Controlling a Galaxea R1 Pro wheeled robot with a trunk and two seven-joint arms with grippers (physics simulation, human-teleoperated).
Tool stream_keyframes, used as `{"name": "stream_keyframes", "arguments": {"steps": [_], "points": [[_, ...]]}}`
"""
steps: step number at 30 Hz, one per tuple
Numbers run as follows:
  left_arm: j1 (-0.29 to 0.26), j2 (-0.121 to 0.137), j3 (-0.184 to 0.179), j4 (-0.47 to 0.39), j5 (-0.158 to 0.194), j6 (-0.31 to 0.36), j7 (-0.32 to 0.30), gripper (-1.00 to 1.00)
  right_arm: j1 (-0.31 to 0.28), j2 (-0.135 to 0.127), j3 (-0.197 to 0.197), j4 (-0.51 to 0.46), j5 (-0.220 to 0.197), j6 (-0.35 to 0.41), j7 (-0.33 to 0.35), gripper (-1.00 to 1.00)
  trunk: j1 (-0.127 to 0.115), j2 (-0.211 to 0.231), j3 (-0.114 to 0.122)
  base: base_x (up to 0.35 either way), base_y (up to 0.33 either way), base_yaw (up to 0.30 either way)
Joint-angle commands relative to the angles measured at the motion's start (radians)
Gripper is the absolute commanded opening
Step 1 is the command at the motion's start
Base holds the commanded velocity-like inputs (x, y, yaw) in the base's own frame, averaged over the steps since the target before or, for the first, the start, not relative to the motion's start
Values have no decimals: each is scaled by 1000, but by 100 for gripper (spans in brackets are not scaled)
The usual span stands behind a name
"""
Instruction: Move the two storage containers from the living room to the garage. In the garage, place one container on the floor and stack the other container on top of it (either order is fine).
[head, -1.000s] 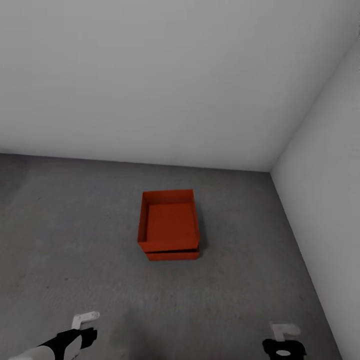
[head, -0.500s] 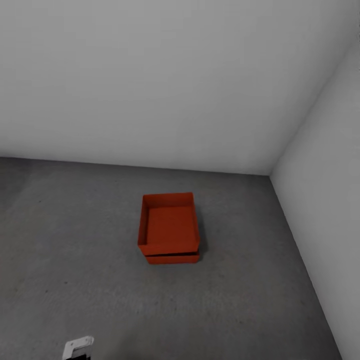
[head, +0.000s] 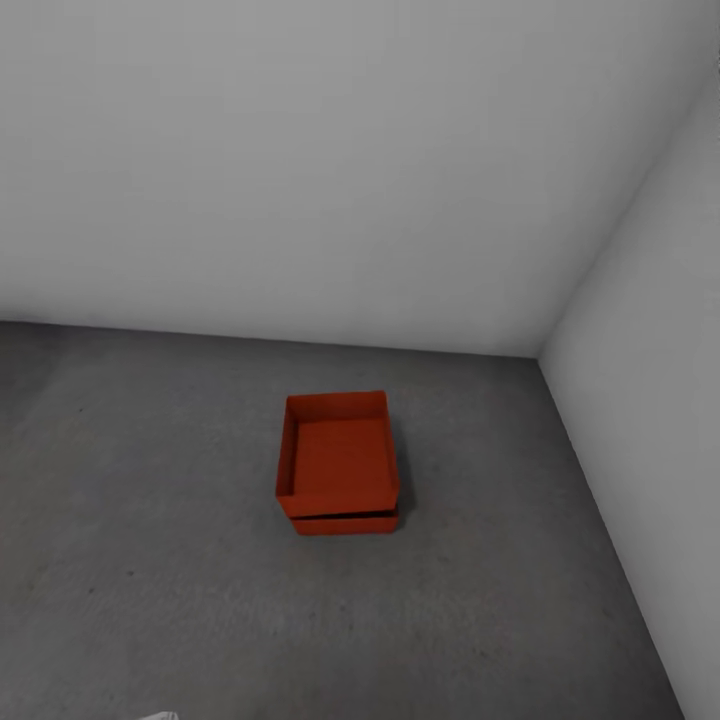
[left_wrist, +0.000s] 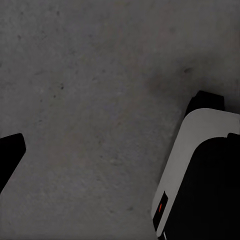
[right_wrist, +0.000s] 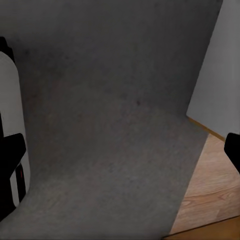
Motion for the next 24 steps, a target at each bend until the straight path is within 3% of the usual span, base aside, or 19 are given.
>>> {"name": "stream_keyframes", "arguments": {"steps": [1, 10, 24], "points": [[0, 0, 5, 1, 5, -4, 0, 100, 2, 1, 8, 3, -9, -7, 1, 100, 0, -1, 1, 0, 0, 0], [3, 1, 5, 1, 6, -2, 1, 100, 42, 1, 8, 3, -9, -35, 2, 100, 0, -1, 15, 0, 0, 0], [32, 1, 5, 1, 5, -5, 1, 100, 48, 2, 9, 3, -10, -38, 2, 100, 0, -1, 37, 0, 0, 0]]}}
